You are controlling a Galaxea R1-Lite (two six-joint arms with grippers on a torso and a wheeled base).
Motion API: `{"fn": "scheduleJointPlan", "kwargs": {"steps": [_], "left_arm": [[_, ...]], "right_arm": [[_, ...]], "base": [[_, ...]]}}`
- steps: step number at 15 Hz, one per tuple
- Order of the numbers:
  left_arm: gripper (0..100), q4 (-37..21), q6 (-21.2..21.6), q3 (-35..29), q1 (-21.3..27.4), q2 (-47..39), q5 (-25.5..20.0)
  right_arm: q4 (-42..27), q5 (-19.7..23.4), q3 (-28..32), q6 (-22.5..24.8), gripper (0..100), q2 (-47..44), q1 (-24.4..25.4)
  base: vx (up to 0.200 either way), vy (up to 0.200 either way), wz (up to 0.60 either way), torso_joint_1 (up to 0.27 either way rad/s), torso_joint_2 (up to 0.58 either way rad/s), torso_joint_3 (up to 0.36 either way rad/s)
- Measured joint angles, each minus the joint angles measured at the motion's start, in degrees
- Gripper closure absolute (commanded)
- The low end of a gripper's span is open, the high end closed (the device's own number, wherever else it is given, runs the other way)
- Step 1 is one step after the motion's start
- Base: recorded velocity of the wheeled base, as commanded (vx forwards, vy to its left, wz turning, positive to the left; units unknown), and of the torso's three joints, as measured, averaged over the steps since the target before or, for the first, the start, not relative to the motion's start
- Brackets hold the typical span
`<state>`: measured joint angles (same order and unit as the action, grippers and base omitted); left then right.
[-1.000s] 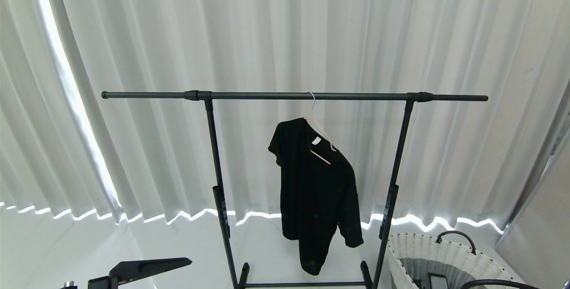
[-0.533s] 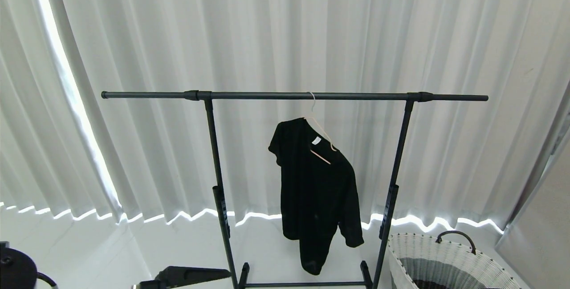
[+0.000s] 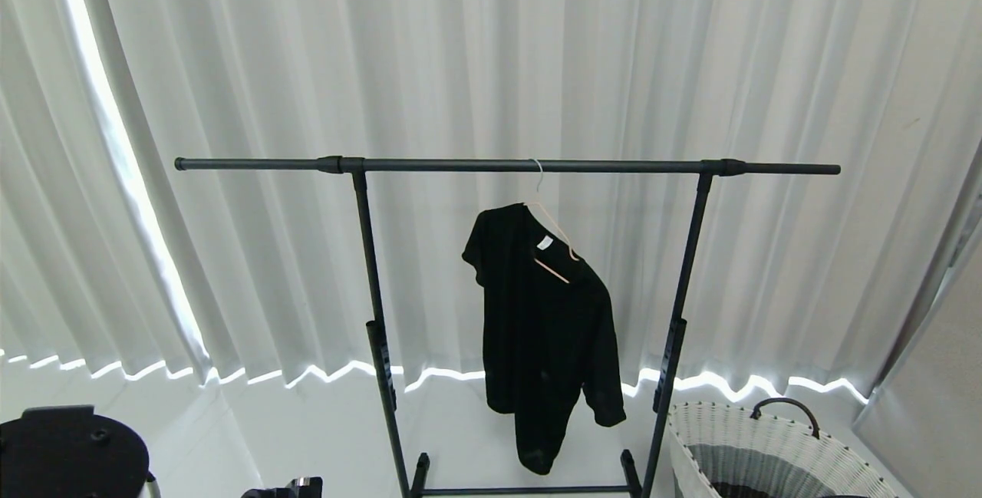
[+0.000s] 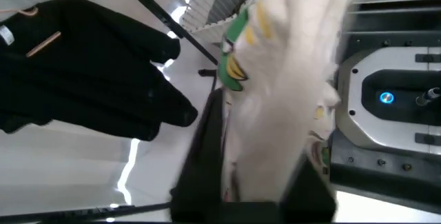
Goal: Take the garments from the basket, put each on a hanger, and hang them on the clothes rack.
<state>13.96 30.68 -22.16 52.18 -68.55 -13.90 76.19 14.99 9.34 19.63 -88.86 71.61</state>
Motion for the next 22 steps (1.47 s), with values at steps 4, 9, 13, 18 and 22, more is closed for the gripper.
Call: {"fn": "scheduleJointPlan", "kwargs": {"steps": [4,9,13,18,22], "left_arm": [[100,-0.20,0.10,0.09,-1.66,-0.38,0.00],[100,-0.15,-7.97,0.80,-5.13,-0.72,2.16],[100,-0.11,-14.07,1.50,-7.41,-1.95,12.37],[100,-0.02,-23.84,-2.39,-7.74,-2.67,12.73],[100,-0.04,-26.66,-6.33,-7.74,-2.12,12.70]], "right_arm": [[0.34,-0.09,-0.39,1.23,0,-0.04,-0.02],[0.20,-0.41,-1.16,1.44,0,0.11,-0.68],[0.11,-0.50,-3.01,1.01,0,0.05,-1.11],[0.06,-1.84,-3.47,-9.20,0,-2.32,-1.35],[0.09,-8.51,-0.96,-24.53,0,-6.45,-4.11]], "base": [[0.000,0.000,0.00,0.000,0.00,0.000],[0.000,0.000,0.00,0.000,0.00,0.000],[0.000,0.000,0.00,0.000,0.00,0.000],[0.000,0.000,0.00,0.000,0.00,0.000],[0.000,0.000,0.00,0.000,0.00,0.000]]}}
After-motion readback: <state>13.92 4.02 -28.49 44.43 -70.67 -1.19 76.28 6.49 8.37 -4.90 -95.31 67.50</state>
